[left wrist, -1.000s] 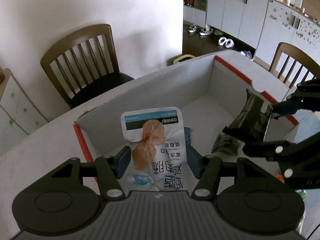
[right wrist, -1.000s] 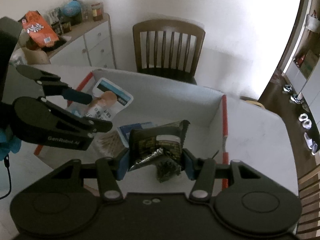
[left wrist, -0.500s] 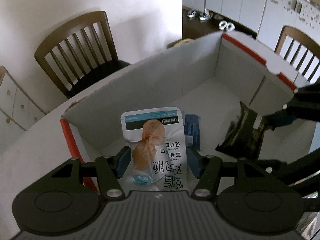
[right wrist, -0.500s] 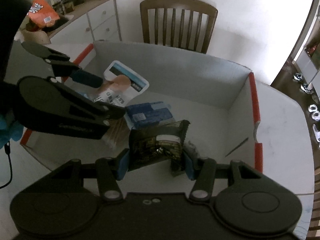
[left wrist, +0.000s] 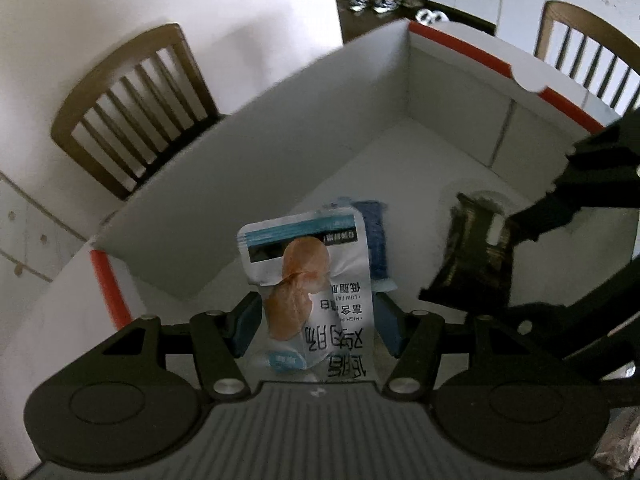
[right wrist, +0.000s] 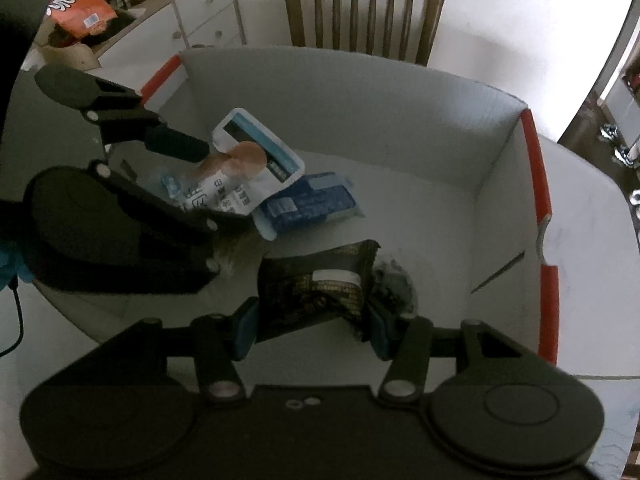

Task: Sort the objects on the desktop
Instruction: 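Release the white pouch with the left tool while the right tool releases the black snack bag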

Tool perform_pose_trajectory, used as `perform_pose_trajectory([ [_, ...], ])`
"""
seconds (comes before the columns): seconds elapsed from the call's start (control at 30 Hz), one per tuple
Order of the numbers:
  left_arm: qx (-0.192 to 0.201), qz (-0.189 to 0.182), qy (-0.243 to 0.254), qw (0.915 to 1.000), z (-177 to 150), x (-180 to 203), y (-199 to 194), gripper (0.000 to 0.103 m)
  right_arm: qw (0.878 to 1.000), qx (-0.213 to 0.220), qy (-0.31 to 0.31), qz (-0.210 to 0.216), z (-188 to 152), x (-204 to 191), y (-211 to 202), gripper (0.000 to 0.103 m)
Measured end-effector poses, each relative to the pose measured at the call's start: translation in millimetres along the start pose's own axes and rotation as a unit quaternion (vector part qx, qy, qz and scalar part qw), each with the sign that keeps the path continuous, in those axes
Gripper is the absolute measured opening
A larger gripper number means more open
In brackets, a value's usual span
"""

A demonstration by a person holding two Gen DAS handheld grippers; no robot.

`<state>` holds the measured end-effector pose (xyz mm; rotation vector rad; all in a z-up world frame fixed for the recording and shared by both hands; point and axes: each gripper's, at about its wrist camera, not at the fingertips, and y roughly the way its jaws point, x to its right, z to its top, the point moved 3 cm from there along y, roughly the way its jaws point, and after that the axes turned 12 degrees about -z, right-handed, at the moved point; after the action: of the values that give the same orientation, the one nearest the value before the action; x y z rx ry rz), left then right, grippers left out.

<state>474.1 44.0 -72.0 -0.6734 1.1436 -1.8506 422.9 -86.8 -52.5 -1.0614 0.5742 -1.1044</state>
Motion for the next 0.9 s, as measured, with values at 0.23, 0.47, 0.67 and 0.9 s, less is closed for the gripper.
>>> perform_pose_trajectory([
  [0.23,-0.017,-0.023,-0.011,0.9995,-2,0,12,0.057,1.000,-0.013,0.011,0.008,-3,8,4,0.055],
  [0.47,-0.023,-0.020,-0.013,0.9994,-3,-2,14,0.057,1.000,-0.013,0.018,0.013,-4,11,7,0.060],
  [0.67,-0.012,-0.014,-0.026,0.9995,-1,0,4,0.057,1.000,0.000,0.025,0.015,-6,16,-4,0.067],
  [0.9,0.003,-0.001,-0.022,0.9998,2,8,-20,0.057,0.999,0.021,0.030,0.010,-7,20,-25,0.067],
])
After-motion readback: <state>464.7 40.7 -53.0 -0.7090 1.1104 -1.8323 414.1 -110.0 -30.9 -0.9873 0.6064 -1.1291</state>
